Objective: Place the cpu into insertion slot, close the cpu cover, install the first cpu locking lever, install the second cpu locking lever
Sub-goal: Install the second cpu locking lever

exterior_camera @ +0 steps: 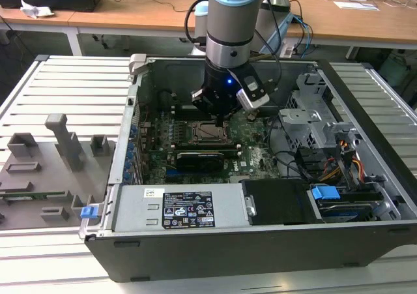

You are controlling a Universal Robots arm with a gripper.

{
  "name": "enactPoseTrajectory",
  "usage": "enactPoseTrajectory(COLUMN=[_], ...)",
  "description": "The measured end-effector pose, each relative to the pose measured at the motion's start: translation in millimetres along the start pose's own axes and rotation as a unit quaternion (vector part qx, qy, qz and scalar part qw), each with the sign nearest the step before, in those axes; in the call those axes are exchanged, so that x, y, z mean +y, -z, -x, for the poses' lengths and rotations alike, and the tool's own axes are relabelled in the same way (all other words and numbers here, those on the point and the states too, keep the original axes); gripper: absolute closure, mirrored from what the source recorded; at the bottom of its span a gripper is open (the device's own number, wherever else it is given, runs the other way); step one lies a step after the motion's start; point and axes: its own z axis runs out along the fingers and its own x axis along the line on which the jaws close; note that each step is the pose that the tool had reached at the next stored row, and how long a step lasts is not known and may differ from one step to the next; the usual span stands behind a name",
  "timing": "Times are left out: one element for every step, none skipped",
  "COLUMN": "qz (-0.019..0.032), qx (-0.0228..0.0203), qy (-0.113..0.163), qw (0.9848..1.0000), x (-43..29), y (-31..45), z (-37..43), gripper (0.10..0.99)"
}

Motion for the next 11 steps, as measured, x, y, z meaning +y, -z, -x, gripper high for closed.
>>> enactPoseTrajectory(qz=[0.0002, 0.0004, 0.0015, 0.0020, 0.0025, 0.0032, 0.0036, 0.0048, 0.0065, 0.0070, 0.0077], qx=[0.0000, 0.0000, -0.0001, -0.0002, -0.0002, 0.0000, 0.0000, 0.0000, -0.0002, -0.0002, -0.0003], qy=[0.000, 0.000, 0.000, 0.000, 0.000, 0.000, 0.000, 0.000, 0.000, 0.000, 0.000], qw=[1.0000, 1.0000, 1.0000, 1.0000, 1.0000, 1.0000, 1.0000, 1.0000, 1.0000, 1.0000, 1.0000], x=[-1.7, -4.6, -10.3, -13.1, -15.4, -18.7, -20.3, -21.6, -22.7, -23.9, -25.5], y=[0.2, 0.5, 0.9, 1.2, 1.4, 1.8, 2.0, 2.0, 2.1, 2.1, 2.1], z=[-0.1, -0.3, -0.7, -0.9, -1.1, -1.3, -1.4, -1.5, -1.7, -2.0, -2.3], gripper=[0.980, 0.980, 0.980, 0.980, 0.980, 0.980, 0.980, 0.980, 0.980, 0.980, 0.980])
